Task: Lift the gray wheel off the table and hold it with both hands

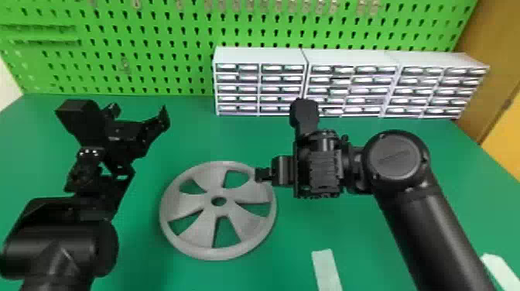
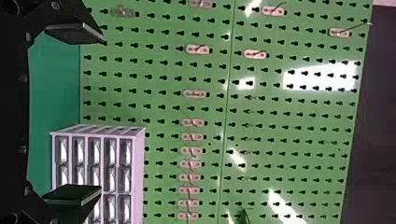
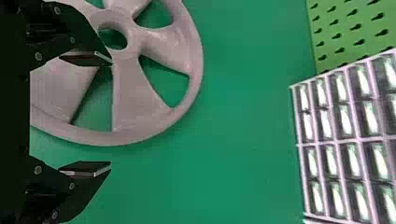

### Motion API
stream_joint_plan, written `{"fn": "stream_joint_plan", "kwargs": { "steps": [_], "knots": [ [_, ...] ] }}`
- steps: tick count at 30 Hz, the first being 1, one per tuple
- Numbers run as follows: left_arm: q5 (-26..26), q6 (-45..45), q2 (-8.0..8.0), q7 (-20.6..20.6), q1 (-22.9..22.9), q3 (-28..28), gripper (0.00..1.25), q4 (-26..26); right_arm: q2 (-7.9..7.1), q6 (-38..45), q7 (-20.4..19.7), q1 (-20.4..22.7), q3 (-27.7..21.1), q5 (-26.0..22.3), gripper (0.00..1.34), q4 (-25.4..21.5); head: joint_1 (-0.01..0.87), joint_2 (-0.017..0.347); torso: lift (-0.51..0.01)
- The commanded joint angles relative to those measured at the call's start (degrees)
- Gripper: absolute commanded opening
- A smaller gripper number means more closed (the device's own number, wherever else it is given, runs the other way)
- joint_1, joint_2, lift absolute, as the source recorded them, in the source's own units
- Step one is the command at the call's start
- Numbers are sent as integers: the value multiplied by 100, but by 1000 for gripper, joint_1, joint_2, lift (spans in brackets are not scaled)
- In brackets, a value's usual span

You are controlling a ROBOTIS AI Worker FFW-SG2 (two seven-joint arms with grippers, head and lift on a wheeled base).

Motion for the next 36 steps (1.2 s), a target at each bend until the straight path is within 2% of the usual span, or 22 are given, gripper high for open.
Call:
{"fn": "stream_joint_plan", "kwargs": {
  "steps": [1, 8, 26, 36],
  "knots": [
    [-1, -66, 53, -1, 5, -32, 1103, -21, 20, 3, 0, -67, 141, -173, 867, 247, 711, 15, -98],
    [-19, -145, 71, -1, -12, -59, 1103, -21, -7, 3, 0, -261, 343, -568, 867, 677, 711, 15, -98],
    [7, -277, 88, 8, -12, -94, 1103, -47, 2, 21, 0, -278, 343, -401, 867, 818, 711, 15, -98],
    [69, -215, 88, 17, 163, 82, 1103, -91, 2, 12, 0, -252, 316, -340, 867, 844, 711, 15, -98]
  ]
}}
